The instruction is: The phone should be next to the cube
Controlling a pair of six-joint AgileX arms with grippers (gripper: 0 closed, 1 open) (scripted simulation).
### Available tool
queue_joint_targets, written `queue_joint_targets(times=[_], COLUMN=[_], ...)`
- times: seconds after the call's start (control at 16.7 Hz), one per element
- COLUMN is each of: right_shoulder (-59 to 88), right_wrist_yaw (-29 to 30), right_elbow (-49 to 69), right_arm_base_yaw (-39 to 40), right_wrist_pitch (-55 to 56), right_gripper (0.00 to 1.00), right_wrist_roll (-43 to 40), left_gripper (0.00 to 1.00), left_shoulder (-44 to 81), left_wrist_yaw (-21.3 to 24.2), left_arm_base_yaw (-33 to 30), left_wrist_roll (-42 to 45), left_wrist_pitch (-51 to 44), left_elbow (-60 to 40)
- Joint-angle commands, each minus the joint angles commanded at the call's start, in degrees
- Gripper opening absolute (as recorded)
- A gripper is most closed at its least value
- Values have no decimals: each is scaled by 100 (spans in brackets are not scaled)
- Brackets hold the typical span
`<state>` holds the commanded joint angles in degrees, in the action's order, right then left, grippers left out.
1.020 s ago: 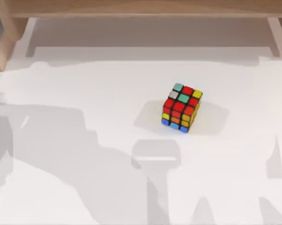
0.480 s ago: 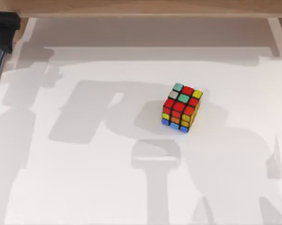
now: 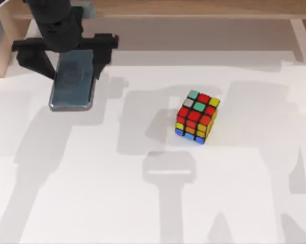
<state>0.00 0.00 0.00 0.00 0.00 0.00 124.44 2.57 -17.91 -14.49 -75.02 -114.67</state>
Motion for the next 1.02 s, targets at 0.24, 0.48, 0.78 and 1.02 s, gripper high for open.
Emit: queue_joint_targets(times=[0.24, 0.48, 0.78, 1.02], right_shoulder=[0, 0, 0, 0], right_wrist_yaw=[0, 0, 0, 0], right_elbow=[0, 0, 0, 0], right_arm_base_yaw=[0, 0, 0, 0], right_wrist_pitch=[0, 0, 0, 0], right_gripper=[100, 100, 100, 100], right_wrist_roll=[0, 0, 0, 0], left_gripper=[0, 0, 0, 0], left_shoulder=[876, 1108, 1099, 1060], left_wrist_yaw=[-158, -262, -250, -207], left_arm_base_yaw=[-923, -1153, -1137, -1182], left_wrist_roll=[-1059, -1291, -1274, -1233], left_wrist_pitch=[97, 147, 139, 75], left_elbow=[-354, -508, -484, -435])
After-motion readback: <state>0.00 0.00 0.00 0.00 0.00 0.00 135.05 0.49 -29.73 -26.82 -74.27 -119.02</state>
